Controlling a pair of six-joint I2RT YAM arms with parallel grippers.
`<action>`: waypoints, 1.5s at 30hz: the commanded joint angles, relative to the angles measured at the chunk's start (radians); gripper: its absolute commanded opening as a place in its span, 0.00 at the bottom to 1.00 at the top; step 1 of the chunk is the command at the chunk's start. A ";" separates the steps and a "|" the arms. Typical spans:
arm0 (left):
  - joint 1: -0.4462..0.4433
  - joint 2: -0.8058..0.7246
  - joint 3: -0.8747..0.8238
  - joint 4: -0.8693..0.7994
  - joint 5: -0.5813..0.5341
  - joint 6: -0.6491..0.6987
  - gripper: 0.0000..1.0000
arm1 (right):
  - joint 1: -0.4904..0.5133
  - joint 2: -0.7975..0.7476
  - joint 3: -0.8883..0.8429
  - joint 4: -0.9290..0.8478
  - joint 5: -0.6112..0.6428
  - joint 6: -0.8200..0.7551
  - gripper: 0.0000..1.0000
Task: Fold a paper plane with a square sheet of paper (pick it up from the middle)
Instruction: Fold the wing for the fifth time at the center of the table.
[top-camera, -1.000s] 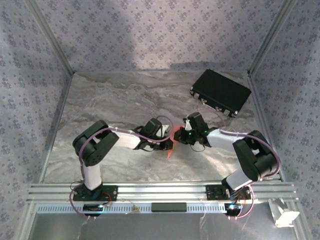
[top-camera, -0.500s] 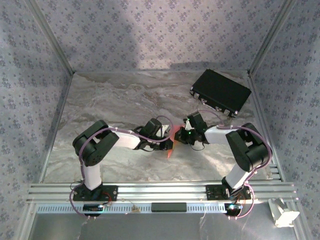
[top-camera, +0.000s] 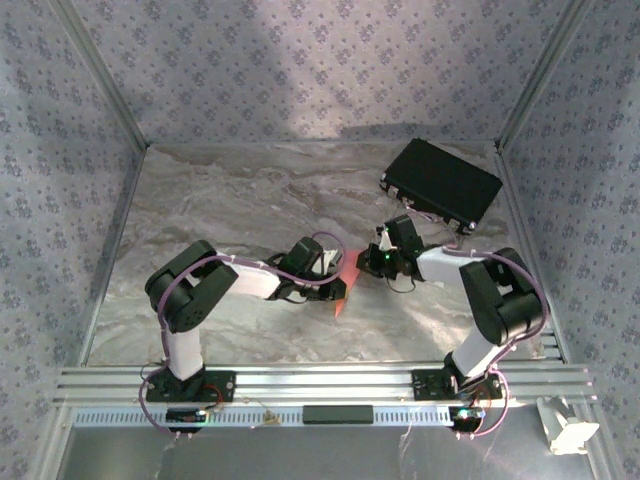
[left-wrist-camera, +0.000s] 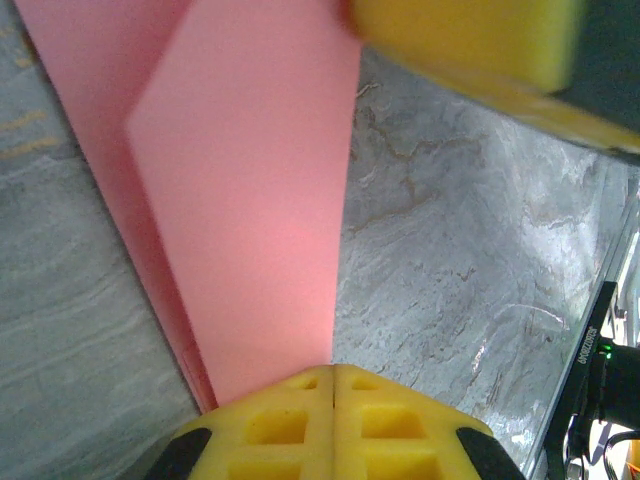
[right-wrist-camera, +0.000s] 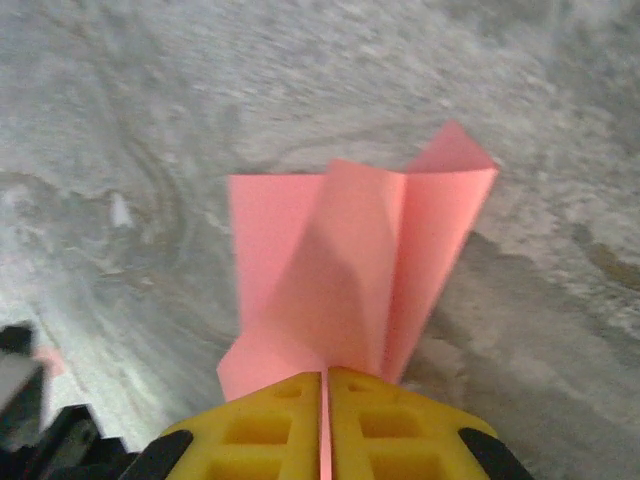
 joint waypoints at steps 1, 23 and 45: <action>-0.009 0.052 -0.068 -0.206 -0.007 0.019 0.00 | 0.021 -0.059 -0.011 0.005 -0.012 -0.033 0.12; -0.007 0.060 -0.074 -0.188 0.010 0.006 0.00 | -0.082 0.183 0.070 0.052 -0.067 -0.055 0.11; -0.004 0.064 -0.086 -0.177 0.006 0.006 0.00 | -0.119 0.055 0.167 -0.123 0.022 -0.115 0.12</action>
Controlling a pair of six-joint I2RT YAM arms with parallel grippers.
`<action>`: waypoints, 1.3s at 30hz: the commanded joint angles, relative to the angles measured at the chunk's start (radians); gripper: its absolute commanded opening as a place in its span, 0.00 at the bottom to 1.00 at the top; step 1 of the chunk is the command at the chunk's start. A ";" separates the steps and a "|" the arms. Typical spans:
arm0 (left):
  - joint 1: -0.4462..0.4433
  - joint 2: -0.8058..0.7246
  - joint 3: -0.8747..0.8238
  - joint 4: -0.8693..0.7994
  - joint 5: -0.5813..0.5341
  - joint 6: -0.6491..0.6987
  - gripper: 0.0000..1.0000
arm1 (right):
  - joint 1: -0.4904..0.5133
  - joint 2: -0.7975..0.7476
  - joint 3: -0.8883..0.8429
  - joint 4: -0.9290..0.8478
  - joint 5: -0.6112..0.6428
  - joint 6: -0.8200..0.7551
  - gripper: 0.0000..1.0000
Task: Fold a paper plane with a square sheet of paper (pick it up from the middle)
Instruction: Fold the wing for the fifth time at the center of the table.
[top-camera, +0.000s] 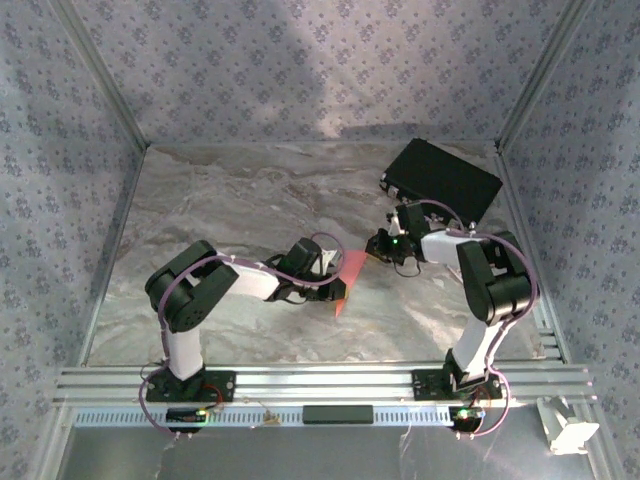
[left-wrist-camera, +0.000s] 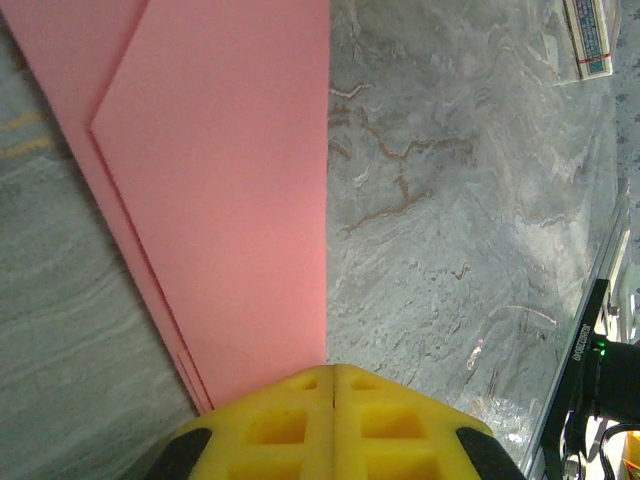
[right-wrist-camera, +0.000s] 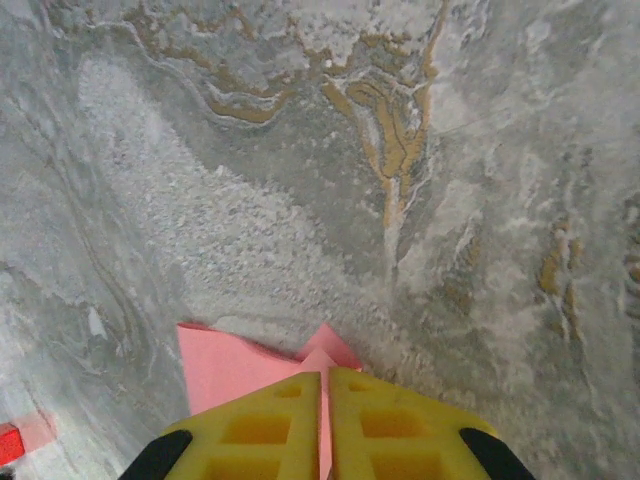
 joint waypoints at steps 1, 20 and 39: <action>-0.007 0.062 -0.067 -0.220 -0.005 0.006 0.00 | 0.014 -0.095 0.023 -0.054 0.028 -0.056 0.12; -0.005 0.057 -0.052 -0.241 -0.014 -0.001 0.00 | 0.064 0.050 -0.008 0.030 -0.054 -0.045 0.11; -0.004 0.051 -0.068 -0.215 -0.016 -0.003 0.00 | -0.013 -0.124 0.011 -0.034 -0.054 -0.038 0.13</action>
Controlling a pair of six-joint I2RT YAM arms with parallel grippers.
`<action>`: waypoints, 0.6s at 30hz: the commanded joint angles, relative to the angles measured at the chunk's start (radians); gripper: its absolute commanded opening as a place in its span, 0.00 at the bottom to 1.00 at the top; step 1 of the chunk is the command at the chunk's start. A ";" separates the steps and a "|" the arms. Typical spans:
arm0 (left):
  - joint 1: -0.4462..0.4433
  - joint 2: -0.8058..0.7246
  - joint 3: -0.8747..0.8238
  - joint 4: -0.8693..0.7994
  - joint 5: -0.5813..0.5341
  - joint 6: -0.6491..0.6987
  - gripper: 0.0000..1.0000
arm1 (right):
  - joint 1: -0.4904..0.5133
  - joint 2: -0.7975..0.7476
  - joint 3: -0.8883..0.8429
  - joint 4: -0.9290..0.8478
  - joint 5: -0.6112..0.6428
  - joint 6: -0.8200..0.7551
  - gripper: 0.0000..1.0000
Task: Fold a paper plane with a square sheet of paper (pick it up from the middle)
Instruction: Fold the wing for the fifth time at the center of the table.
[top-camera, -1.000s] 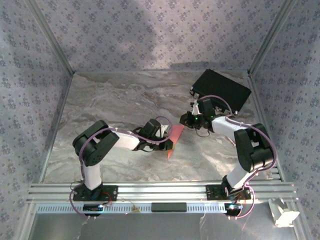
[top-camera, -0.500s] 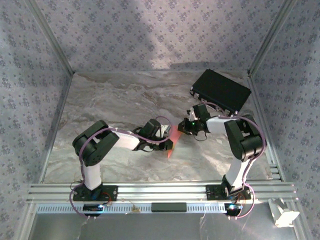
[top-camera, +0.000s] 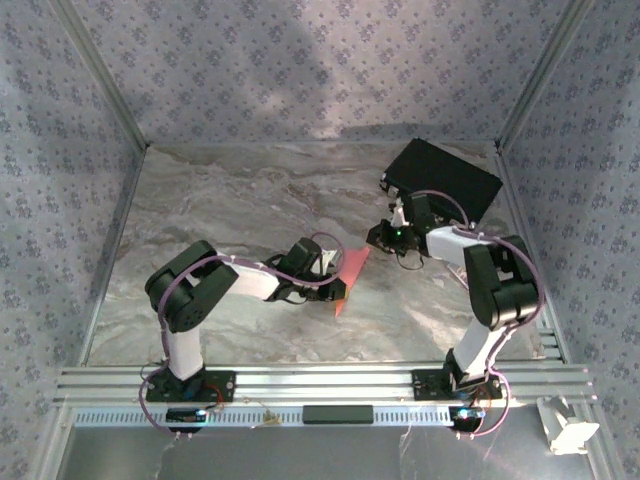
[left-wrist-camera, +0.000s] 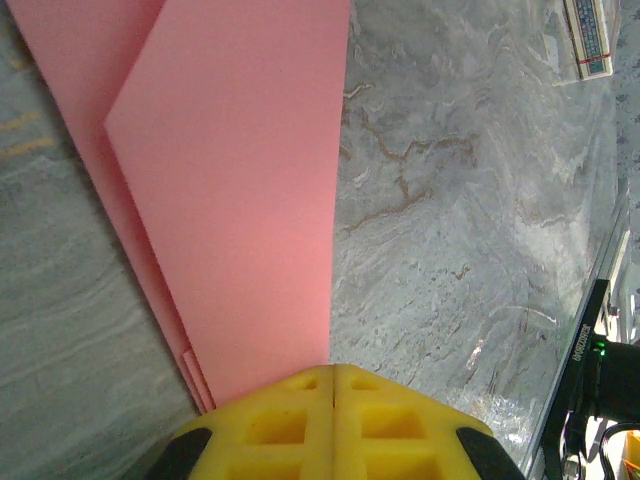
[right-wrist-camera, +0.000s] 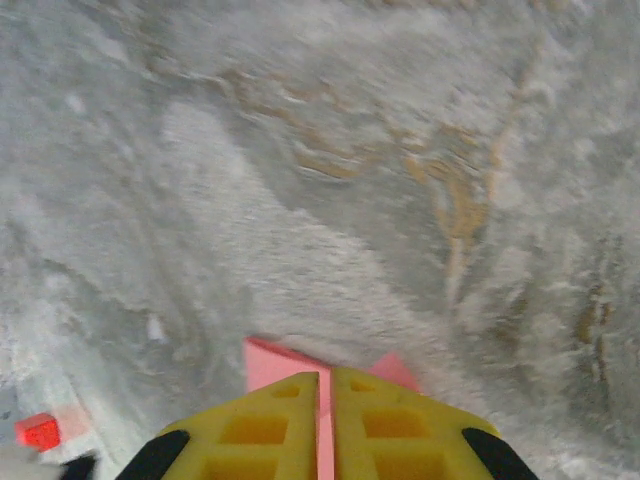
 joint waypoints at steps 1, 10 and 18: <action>-0.004 0.050 -0.067 -0.215 -0.015 -0.001 0.00 | 0.022 -0.088 -0.037 -0.027 -0.007 -0.011 0.13; -0.004 0.044 -0.065 -0.209 -0.010 -0.002 0.00 | 0.159 -0.099 -0.117 0.018 0.004 0.036 0.12; -0.004 0.028 -0.066 -0.188 0.007 -0.020 0.00 | 0.220 -0.017 -0.169 0.089 0.033 0.093 0.10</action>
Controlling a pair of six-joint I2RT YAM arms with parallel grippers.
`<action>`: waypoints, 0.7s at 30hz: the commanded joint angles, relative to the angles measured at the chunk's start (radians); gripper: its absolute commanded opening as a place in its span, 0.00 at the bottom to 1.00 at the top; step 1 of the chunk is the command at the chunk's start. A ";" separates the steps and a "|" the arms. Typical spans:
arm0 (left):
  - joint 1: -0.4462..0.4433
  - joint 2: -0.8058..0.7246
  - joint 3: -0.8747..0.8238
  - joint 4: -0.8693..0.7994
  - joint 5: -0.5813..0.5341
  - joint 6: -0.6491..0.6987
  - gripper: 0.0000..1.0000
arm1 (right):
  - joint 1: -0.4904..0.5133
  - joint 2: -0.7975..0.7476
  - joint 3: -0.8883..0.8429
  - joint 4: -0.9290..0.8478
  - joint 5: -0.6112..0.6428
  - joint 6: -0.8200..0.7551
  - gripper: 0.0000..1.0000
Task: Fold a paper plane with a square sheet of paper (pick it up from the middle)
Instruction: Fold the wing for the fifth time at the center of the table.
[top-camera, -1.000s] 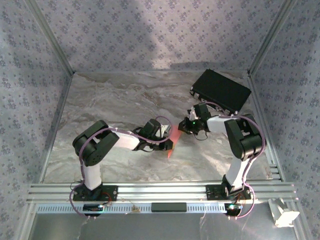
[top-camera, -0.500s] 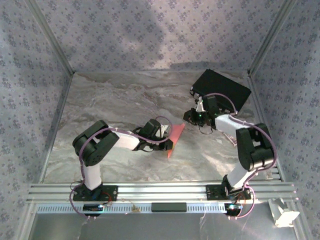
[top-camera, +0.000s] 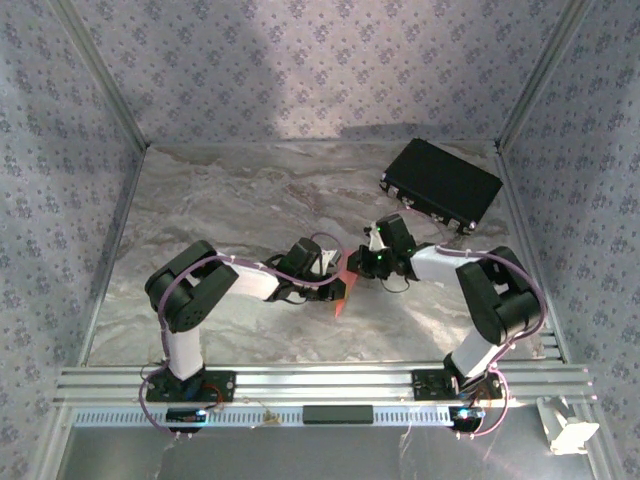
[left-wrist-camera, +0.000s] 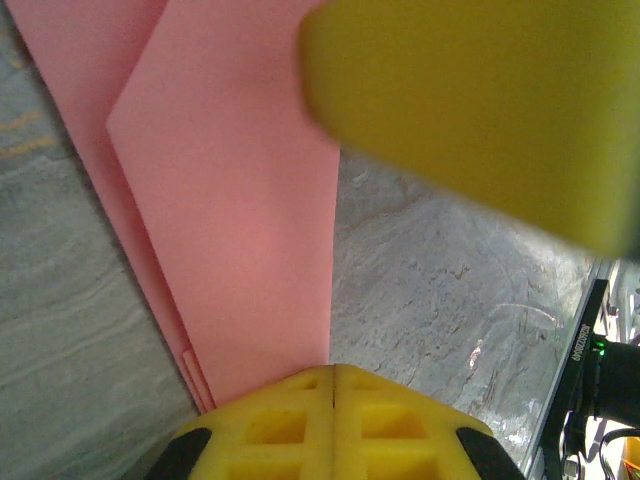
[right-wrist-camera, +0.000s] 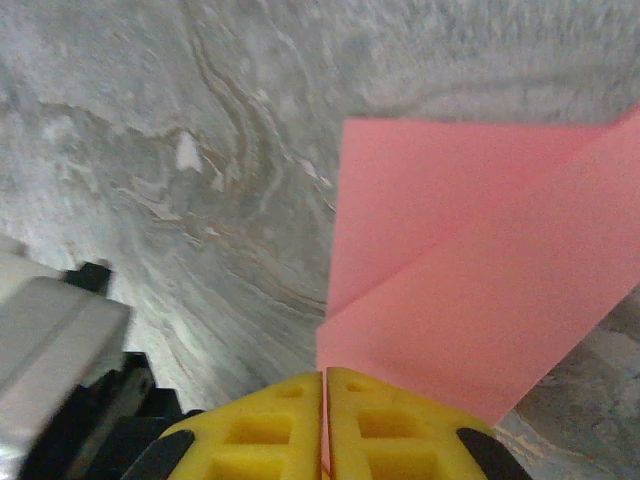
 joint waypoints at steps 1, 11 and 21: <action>-0.005 0.018 -0.068 -0.179 0.020 -0.030 0.00 | 0.010 0.030 -0.020 -0.007 0.059 0.039 0.08; -0.003 -0.141 -0.015 -0.261 0.038 -0.015 0.04 | 0.004 0.045 -0.038 -0.072 0.141 0.079 0.04; -0.008 -0.138 -0.020 -0.145 0.077 -0.071 0.07 | 0.013 0.030 -0.075 -0.032 0.139 0.117 0.04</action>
